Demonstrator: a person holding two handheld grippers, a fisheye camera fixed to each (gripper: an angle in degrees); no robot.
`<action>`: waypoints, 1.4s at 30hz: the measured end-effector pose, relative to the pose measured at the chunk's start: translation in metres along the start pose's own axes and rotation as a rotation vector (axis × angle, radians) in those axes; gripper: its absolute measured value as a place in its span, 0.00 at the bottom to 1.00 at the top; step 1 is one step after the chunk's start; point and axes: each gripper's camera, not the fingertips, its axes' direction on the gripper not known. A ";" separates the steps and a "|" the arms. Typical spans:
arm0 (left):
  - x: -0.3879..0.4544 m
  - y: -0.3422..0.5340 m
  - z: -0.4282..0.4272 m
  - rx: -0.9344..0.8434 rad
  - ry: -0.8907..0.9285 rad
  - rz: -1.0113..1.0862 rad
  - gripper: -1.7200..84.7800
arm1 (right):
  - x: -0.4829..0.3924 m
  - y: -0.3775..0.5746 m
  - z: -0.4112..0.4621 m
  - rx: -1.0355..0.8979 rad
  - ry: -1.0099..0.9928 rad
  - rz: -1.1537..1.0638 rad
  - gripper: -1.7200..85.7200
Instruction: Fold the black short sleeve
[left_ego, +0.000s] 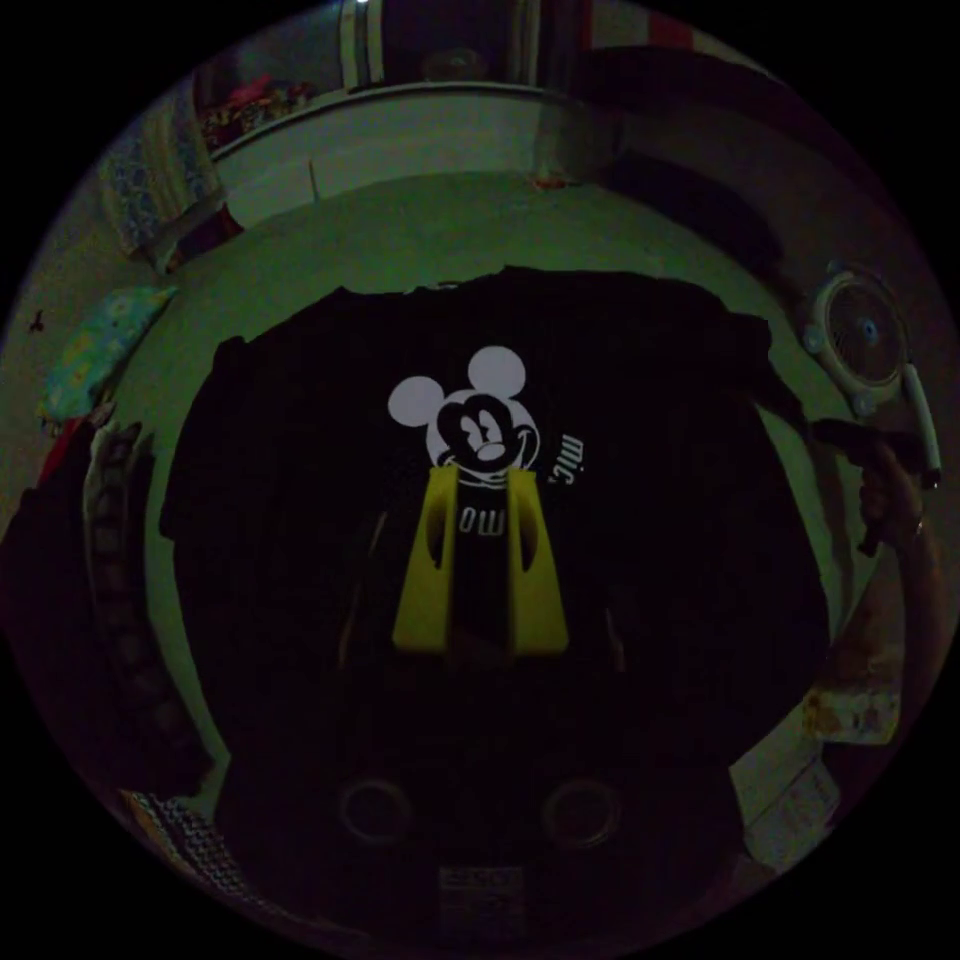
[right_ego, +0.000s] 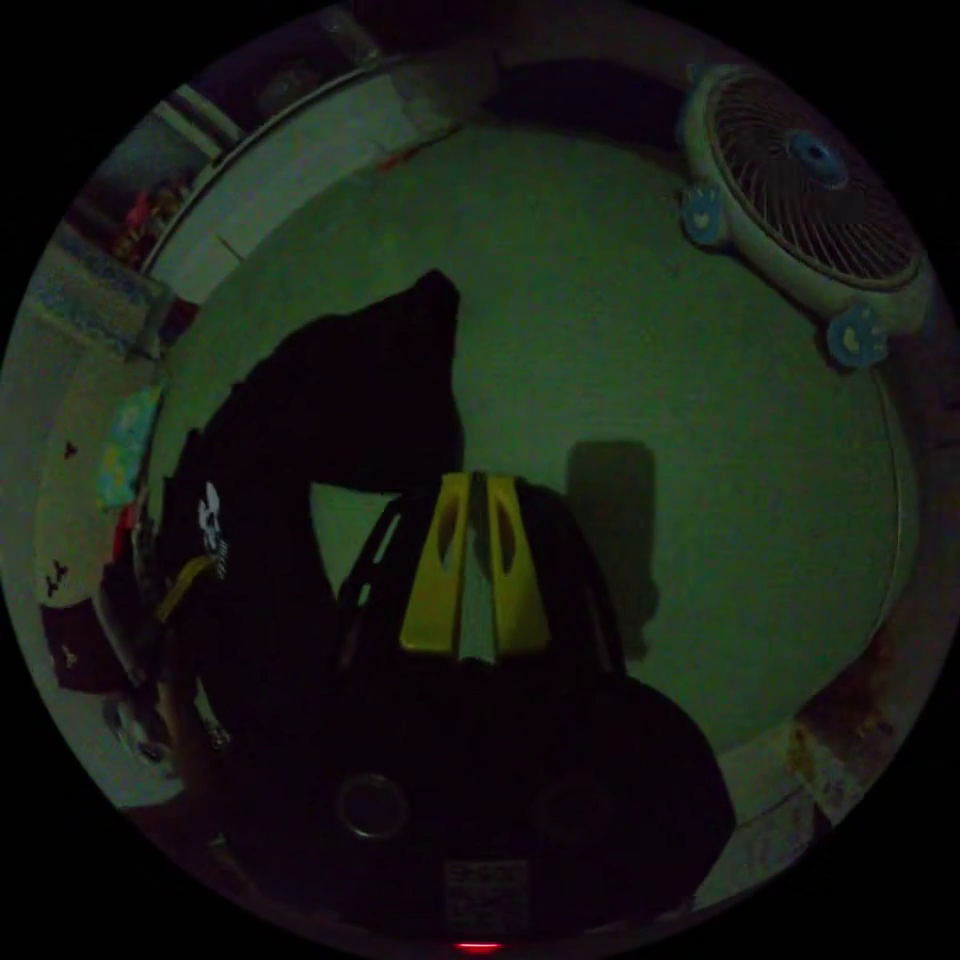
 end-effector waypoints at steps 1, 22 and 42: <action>0.003 -0.002 0.003 -0.001 0.002 0.002 0.12 | -0.005 -0.001 -0.013 0.073 0.019 -0.040 0.05; 0.039 -0.034 0.009 0.018 0.053 -0.050 0.12 | -0.201 -0.133 0.069 0.141 0.445 -0.318 0.00; 0.107 -0.035 0.005 0.066 0.074 0.151 0.13 | -0.014 -0.132 -0.019 0.113 -0.042 0.026 0.11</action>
